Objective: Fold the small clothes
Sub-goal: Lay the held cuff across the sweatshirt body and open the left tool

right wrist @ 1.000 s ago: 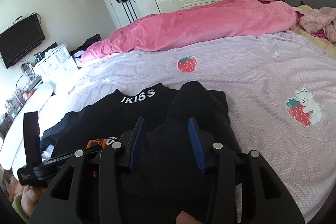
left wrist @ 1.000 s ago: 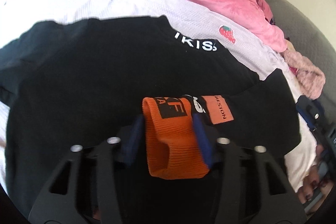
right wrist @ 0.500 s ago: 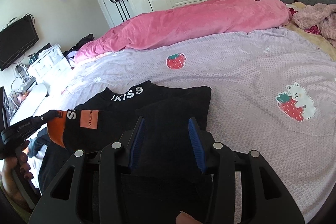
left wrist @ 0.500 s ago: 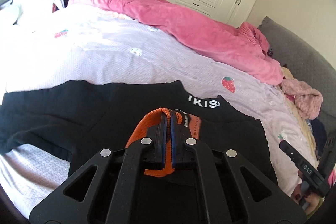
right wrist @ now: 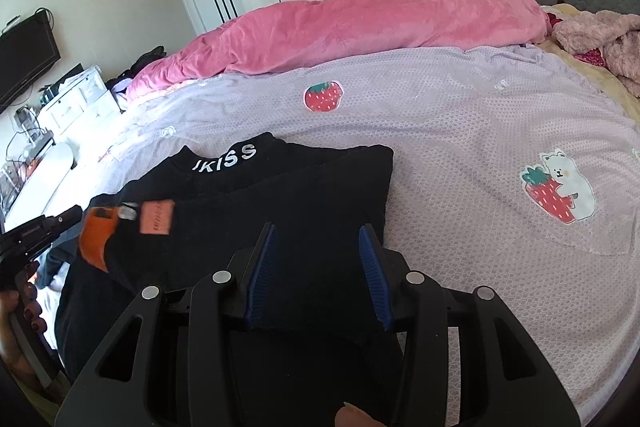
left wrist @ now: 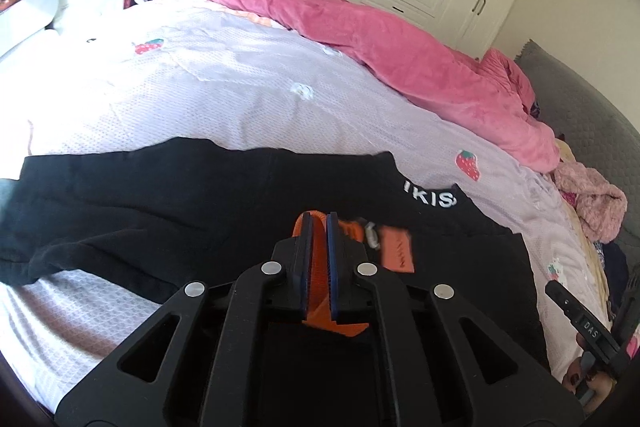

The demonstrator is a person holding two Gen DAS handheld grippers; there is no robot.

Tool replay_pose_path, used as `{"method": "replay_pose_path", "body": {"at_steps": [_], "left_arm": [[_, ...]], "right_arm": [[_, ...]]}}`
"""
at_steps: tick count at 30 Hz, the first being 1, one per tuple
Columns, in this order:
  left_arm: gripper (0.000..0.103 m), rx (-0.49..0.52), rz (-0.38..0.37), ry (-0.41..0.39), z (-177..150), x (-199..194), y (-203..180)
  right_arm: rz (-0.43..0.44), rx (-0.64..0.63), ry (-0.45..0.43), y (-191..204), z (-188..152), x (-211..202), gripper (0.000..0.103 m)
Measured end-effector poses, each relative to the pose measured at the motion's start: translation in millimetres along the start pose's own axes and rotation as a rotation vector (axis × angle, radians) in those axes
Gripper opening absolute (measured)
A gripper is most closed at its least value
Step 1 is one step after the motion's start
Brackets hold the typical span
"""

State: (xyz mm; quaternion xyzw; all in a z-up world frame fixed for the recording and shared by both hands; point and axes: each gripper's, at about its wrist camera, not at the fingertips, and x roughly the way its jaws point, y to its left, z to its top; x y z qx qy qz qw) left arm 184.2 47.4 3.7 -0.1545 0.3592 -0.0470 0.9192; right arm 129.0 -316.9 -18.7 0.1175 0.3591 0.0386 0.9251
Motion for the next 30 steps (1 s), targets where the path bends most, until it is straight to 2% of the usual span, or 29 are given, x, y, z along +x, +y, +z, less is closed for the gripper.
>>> {"method": "replay_pose_path", "body": {"at_steps": [5, 9, 14, 17, 20, 25, 30], "left_arm": [[0.001, 0.008, 0.014, -0.029, 3, -13, 4], [0.001, 0.042, -0.008, -0.017, 1, -13, -10], [0.003, 0.121, -0.029, 0.043, -12, 5, -39], [0.007, 0.165, 0.037, 0.122, -24, 25, -41], [0.007, 0.137, 0.070, 0.181, -34, 40, -22], [0.007, 0.072, 0.029, 0.194, -37, 40, -2], [0.007, 0.077, 0.030, 0.193, -38, 41, -2]], "right_arm": [[0.011, -0.008, 0.003, 2, 0, 1, 0.041], [0.029, -0.021, 0.002, 8, 0, 0, 0.041], [0.051, -0.048, -0.005, 18, 0, -3, 0.041], [0.071, -0.068, -0.011, 23, 1, -5, 0.041], [0.092, -0.090, -0.010, 27, 2, -6, 0.044], [0.116, -0.130, -0.006, 37, 1, -4, 0.045], [0.094, -0.130, 0.045, 36, -4, 13, 0.045]]}}
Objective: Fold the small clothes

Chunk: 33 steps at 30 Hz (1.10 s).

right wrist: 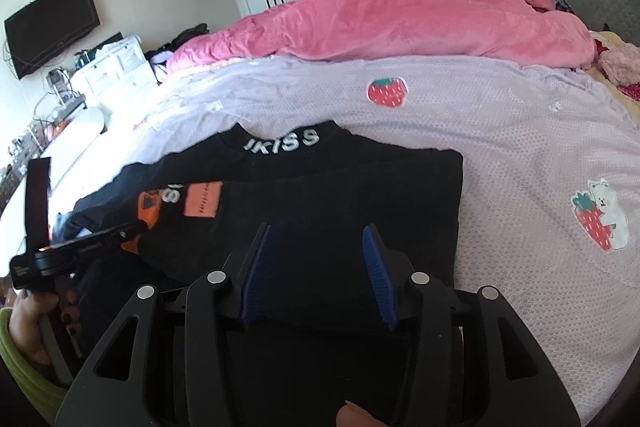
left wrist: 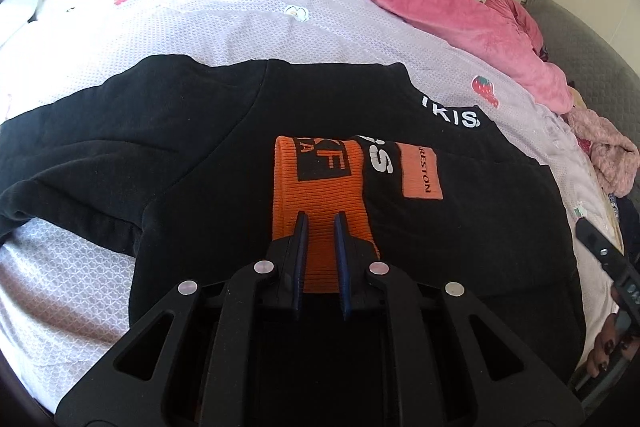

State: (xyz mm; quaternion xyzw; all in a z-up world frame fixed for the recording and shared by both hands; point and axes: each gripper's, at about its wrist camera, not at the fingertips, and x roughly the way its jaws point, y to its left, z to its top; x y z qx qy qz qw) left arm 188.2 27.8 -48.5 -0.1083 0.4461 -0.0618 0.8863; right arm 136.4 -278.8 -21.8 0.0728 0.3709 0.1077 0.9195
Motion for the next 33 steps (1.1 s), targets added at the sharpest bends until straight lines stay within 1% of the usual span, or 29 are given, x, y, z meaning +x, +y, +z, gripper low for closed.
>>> {"method": "replay_pose_path", "body": {"at_steps": [2, 3, 5, 8, 13, 14, 16, 20, 24, 25, 28, 30, 31, 32, 33], "left_arm": [[0.007, -0.002, -0.002, 0.000, 0, -1, 0], [0.007, -0.002, -0.002, 0.001, 1, -1, 0], [0.007, -0.003, -0.004, 0.000, 1, -1, 0], [0.007, -0.004, -0.003, 0.000, 1, -1, 1], [0.008, -0.002, -0.004, -0.002, 1, -2, 1], [0.009, -0.005, -0.007, -0.003, 1, -2, 0], [0.014, -0.005, -0.011, -0.005, 1, -4, -1], [0.031, 0.001, -0.005, -0.017, 2, -10, -5], [0.039, -0.005, -0.010, -0.025, 1, -17, -4], [0.040, -0.003, -0.008, -0.029, 1, -19, -5], [0.050, 0.004, -0.006, -0.037, 1, -24, -6], [0.060, 0.002, -0.005, -0.044, 0, -29, -6], [0.063, -0.005, -0.005, -0.050, 1, -31, -5], [0.069, -0.011, -0.006, -0.056, 1, -34, -4], [0.071, -0.017, -0.007, -0.063, 1, -36, -3]], "right_arm": [[-0.039, 0.012, 0.046, -7, -4, 10, 0.045], [-0.071, 0.023, 0.085, -12, -8, 18, 0.045], [-0.085, 0.052, 0.133, -23, -15, 29, 0.045], [-0.055, 0.082, 0.136, -32, -20, 32, 0.045], [-0.066, 0.078, 0.125, -29, -19, 26, 0.046], [-0.068, 0.078, 0.122, -29, -20, 24, 0.048], [-0.066, 0.082, 0.120, -29, -19, 21, 0.049], [-0.065, 0.083, 0.108, -28, -18, 14, 0.053], [-0.063, 0.084, 0.101, -27, -17, 9, 0.057], [-0.063, 0.084, 0.100, -26, -17, 7, 0.059], [-0.064, 0.085, 0.092, -25, -17, 3, 0.065], [-0.062, 0.083, 0.085, -23, -16, 1, 0.069], [-0.061, 0.082, 0.081, -22, -16, -1, 0.071], [-0.061, 0.078, 0.075, -21, -15, -3, 0.074], [-0.063, 0.074, 0.072, -19, -14, -4, 0.077]]}}
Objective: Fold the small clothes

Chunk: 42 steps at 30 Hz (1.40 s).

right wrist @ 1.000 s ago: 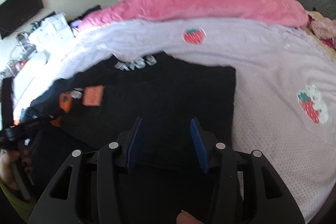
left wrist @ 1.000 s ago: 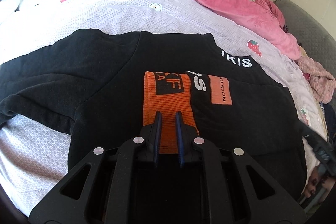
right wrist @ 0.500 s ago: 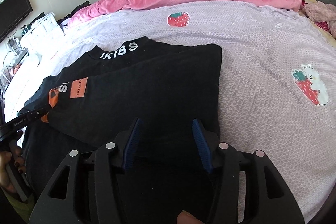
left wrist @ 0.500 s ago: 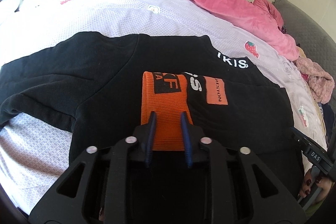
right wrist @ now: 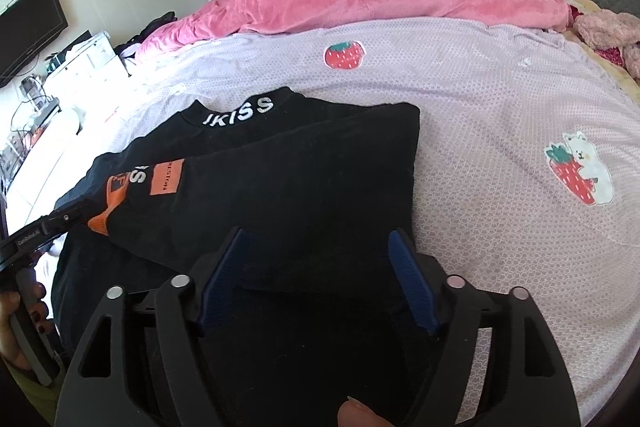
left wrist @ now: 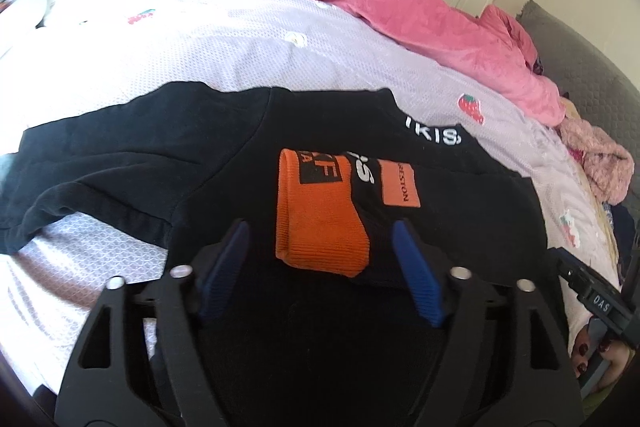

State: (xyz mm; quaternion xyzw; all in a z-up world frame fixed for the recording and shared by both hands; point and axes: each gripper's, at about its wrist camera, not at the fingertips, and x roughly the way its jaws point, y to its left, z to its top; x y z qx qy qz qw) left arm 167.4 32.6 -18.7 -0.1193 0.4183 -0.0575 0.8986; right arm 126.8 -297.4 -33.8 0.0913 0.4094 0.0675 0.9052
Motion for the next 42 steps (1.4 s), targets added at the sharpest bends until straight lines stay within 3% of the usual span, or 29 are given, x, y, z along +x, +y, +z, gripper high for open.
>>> {"method": "replay_pose_path", "body": {"at_steps": [5, 11, 27, 42], "left_arm": [[0.079, -0.001, 0.018, -0.030, 3, -13, 4], [0.093, -0.032, 0.041, -0.054, 5, -28, 15], [0.093, -0.038, 0.081, -0.091, 6, -61, 34], [0.093, -0.112, 0.116, -0.126, 3, -87, 79]], "right_arm": [[0.007, -0.015, -0.024, 9, 3, -7, 0.088], [0.018, -0.028, -0.037, 20, 5, -13, 0.090], [0.055, -0.099, -0.068, 65, 14, -27, 0.091], [0.122, -0.199, -0.066, 129, 12, -26, 0.091]]}}
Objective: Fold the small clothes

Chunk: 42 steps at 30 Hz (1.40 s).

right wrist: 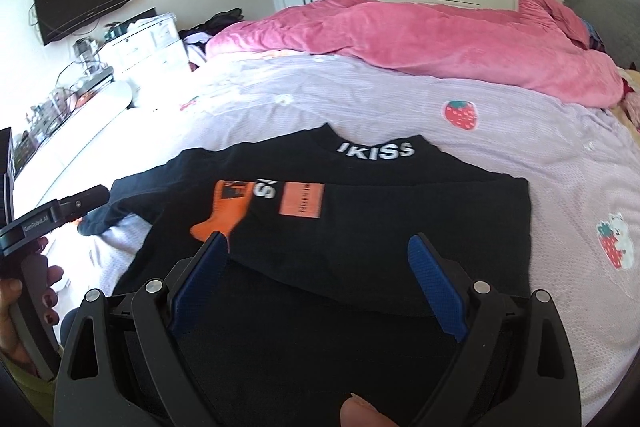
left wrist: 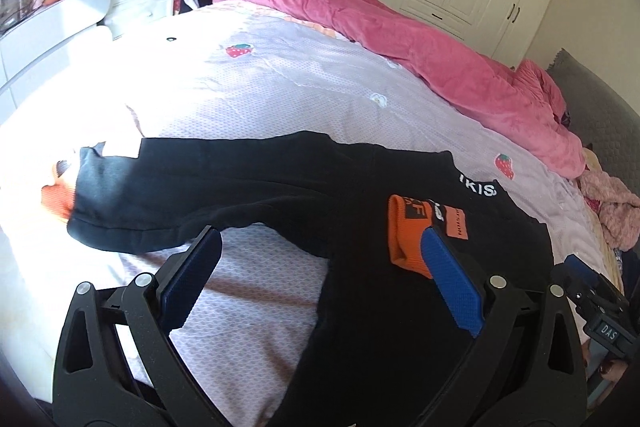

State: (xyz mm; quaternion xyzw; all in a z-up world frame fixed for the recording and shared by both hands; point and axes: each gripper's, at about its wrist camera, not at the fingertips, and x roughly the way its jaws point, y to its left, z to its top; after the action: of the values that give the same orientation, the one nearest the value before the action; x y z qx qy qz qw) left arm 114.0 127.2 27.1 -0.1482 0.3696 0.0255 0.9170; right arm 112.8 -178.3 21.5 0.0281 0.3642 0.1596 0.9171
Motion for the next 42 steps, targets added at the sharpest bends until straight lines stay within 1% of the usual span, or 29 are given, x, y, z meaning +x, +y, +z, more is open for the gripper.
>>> {"method": "replay_pose_path", "body": {"at_steps": [8, 13, 25, 33, 42], "left_arm": [[0.093, -0.058, 0.018, -0.013, 2, -6, 30], [0.093, -0.091, 0.051, -0.029, 3, -10, 52], [0.093, -0.210, 0.083, -0.046, 5, -14, 107], [0.093, -0.309, 0.102, -0.061, 1, -14, 146], [0.093, -0.429, 0.107, -0.066, -8, -7, 188]], "right_arm": [[0.031, -0.057, -0.002, 35, 7, 6, 0.091], [0.046, -0.089, 0.000, 54, 11, 14, 0.091], [0.091, -0.157, 0.022, 97, 15, 37, 0.091], [0.129, -0.207, 0.014, 128, 21, 53, 0.091], [0.158, -0.245, 0.031, 156, 22, 69, 0.091]]}}
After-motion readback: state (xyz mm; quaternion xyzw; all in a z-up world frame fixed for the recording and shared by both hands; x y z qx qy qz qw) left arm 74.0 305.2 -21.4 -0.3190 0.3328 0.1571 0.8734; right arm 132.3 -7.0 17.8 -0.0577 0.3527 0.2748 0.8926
